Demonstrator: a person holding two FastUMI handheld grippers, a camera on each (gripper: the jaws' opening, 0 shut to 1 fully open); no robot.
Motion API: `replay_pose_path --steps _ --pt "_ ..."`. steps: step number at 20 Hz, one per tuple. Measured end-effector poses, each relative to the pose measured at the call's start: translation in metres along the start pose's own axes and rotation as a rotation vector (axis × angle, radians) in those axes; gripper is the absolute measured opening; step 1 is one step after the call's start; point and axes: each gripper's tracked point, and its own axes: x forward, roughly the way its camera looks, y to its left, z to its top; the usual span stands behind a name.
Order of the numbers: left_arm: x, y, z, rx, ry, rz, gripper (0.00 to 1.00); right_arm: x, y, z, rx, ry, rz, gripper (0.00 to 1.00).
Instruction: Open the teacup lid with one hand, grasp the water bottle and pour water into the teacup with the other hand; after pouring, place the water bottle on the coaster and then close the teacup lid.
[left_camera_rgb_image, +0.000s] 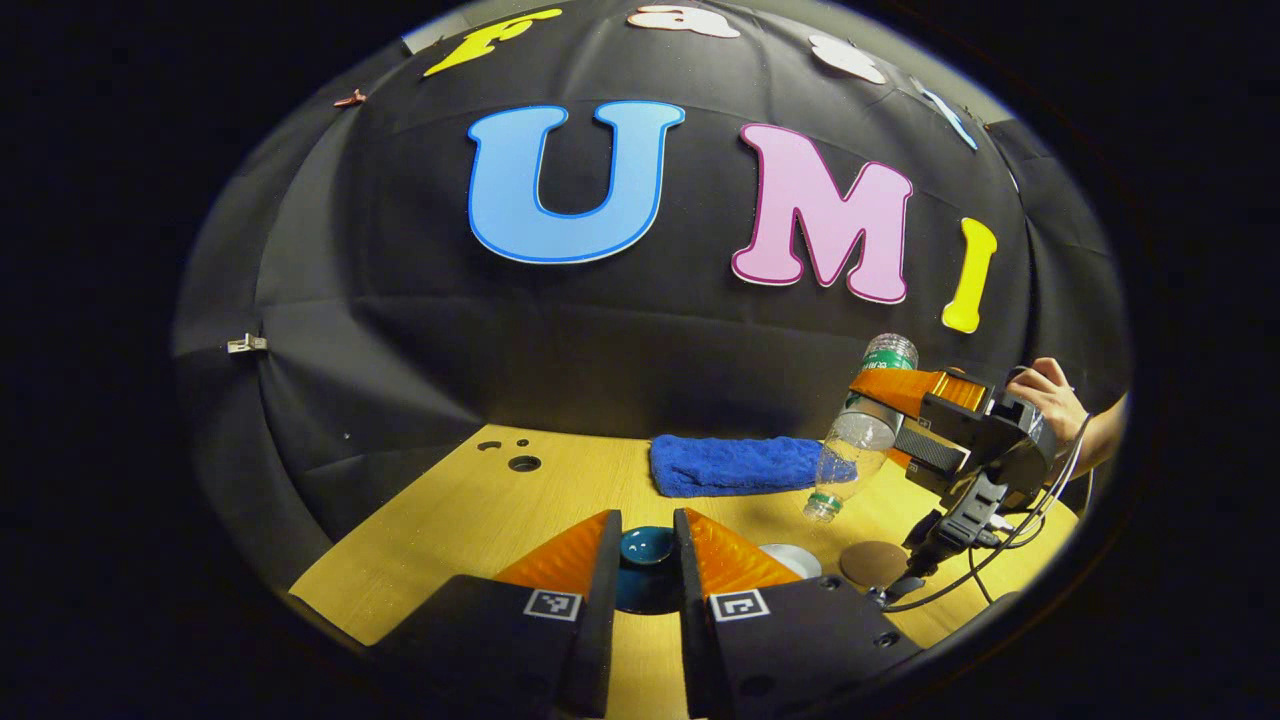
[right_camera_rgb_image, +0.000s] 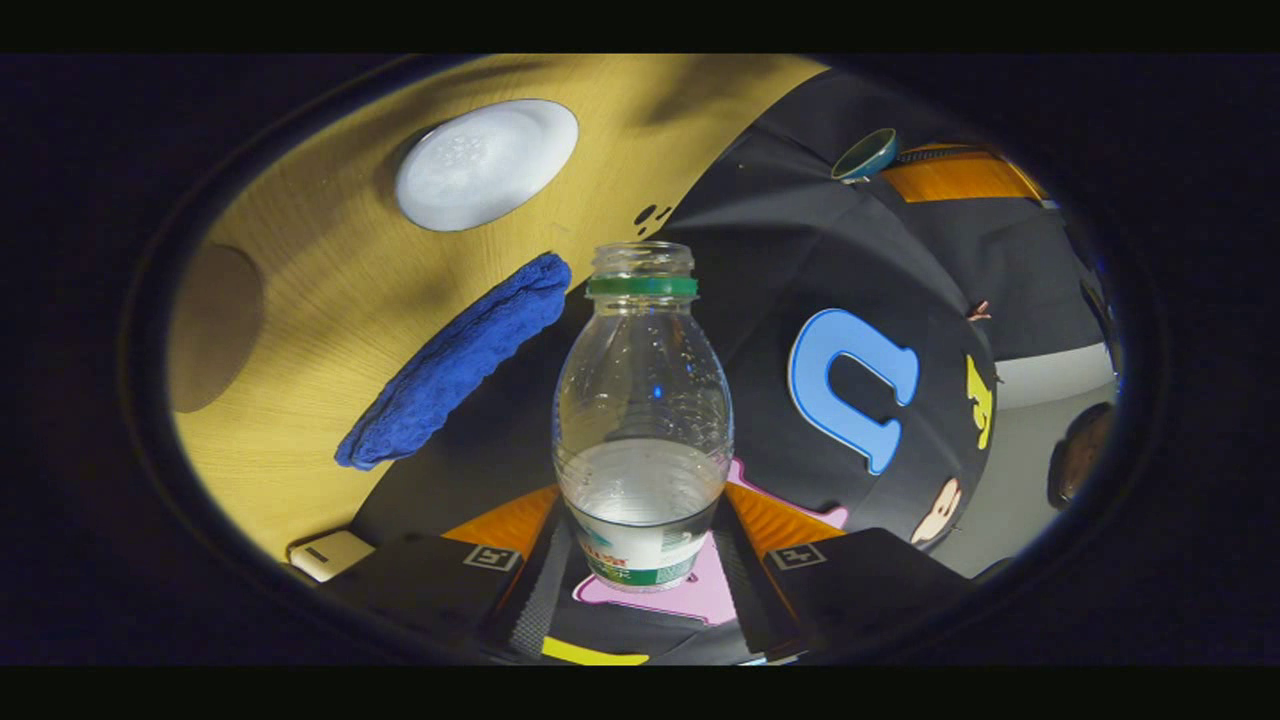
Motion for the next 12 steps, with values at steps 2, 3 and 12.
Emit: replay_pose_path --steps 2,3,12 --pt "-0.001 0.000 -0.001 0.000 0.001 0.001 0.32 0.000 0.000 0.000 -0.004 0.001 0.006 0.75" --pt "-0.001 0.000 -0.002 0.000 0.002 0.001 0.33 0.000 0.000 0.000 -0.002 0.001 0.013 0.75" --pt "0.002 0.000 -0.007 0.013 0.018 0.009 0.33 -0.023 0.066 0.004 0.482 0.146 0.246 0.75"
